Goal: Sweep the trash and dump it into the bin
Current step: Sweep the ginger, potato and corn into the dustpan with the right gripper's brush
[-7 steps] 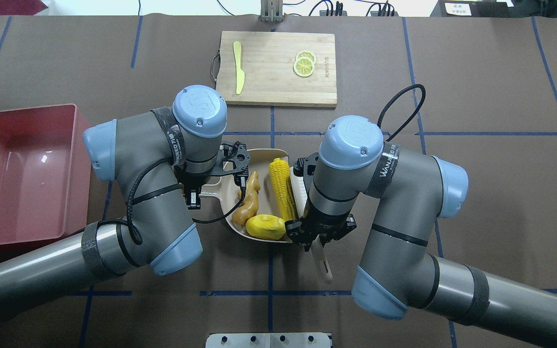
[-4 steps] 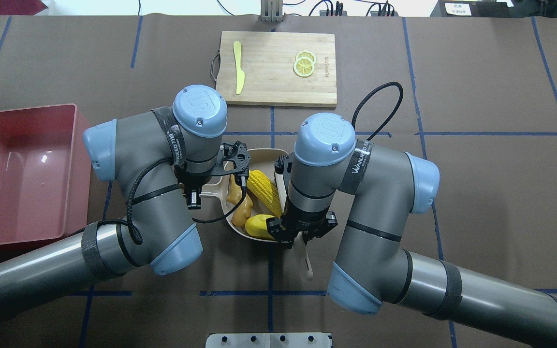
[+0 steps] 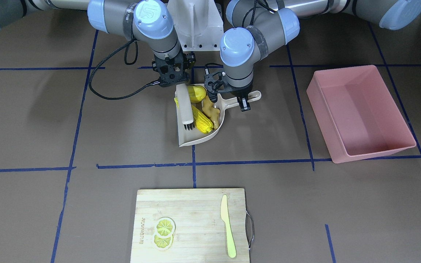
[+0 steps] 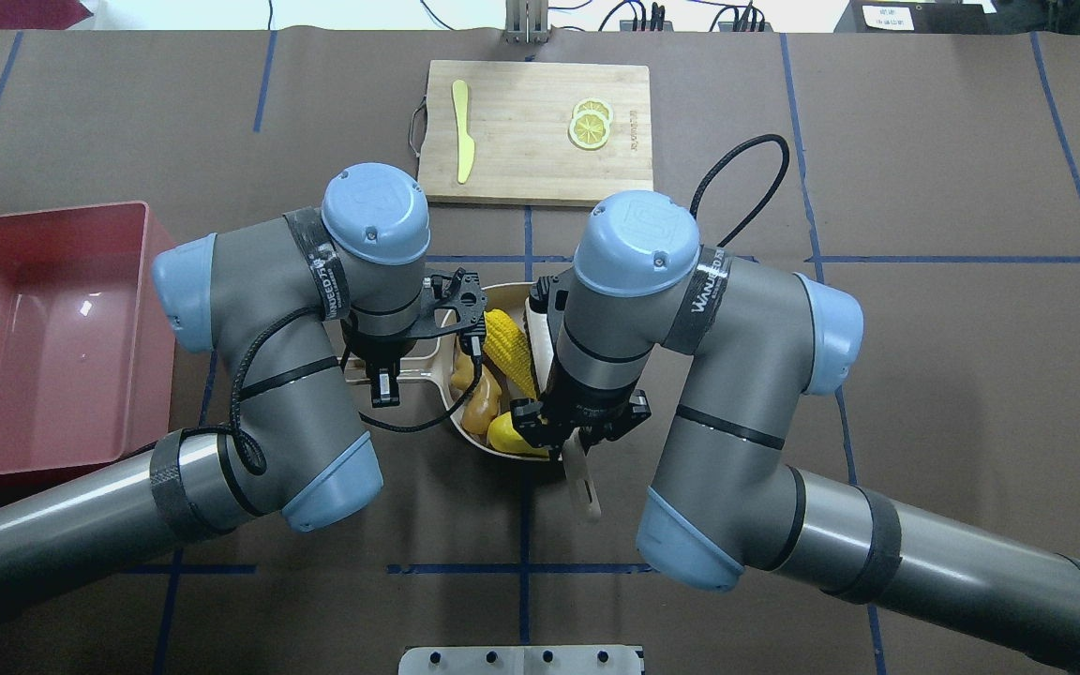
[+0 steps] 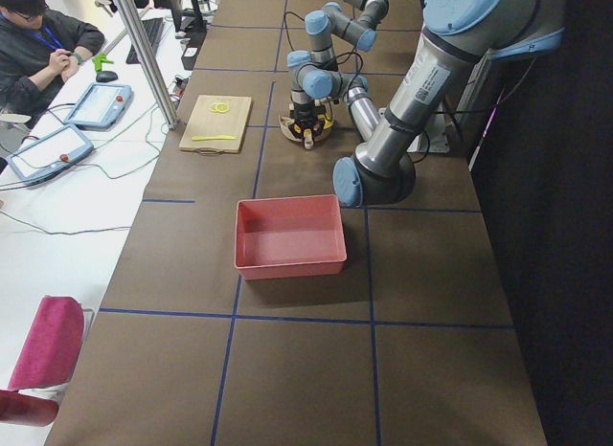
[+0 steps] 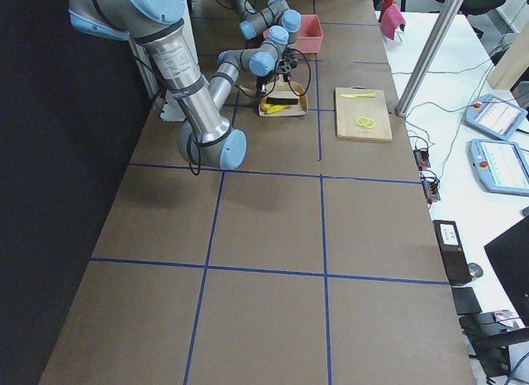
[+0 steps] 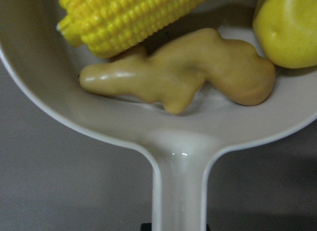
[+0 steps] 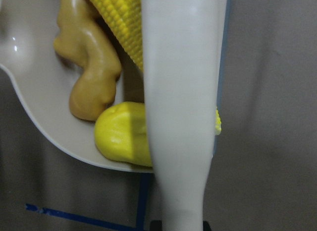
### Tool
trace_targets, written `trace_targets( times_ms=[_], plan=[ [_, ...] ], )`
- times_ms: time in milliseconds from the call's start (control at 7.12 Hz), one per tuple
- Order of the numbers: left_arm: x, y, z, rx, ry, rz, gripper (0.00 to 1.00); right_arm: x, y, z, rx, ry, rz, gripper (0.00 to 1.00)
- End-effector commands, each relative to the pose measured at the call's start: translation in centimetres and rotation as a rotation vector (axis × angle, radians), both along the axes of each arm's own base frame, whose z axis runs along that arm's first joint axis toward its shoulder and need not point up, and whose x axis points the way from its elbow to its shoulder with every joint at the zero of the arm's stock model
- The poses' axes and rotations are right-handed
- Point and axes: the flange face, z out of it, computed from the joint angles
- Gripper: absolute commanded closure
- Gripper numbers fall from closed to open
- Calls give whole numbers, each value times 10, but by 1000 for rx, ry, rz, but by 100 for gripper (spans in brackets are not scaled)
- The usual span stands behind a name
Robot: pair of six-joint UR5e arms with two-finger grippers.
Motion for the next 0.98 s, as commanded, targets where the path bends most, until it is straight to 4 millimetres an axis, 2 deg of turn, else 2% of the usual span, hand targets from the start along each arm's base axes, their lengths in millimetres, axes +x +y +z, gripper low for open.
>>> trace_targets(
  times_ms=[0,140,562,702,843],
  plan=[
    [-4,3,23,-62,87,25,100,29,-20,-10,-1,-27,38,100],
    [-9,-2,30,-70,127,30,100,42,-30,-12,-19,-40,46,100],
    [-9,3,21,-123,208,77,100,73,-47,-22,-14,-68,86,100],
    [-13,-1,13,-144,255,57,100,97,-51,-25,-31,-70,99,100],
    [-19,-5,6,-142,305,47,100,130,-54,-27,-37,-63,137,100]
  ],
)
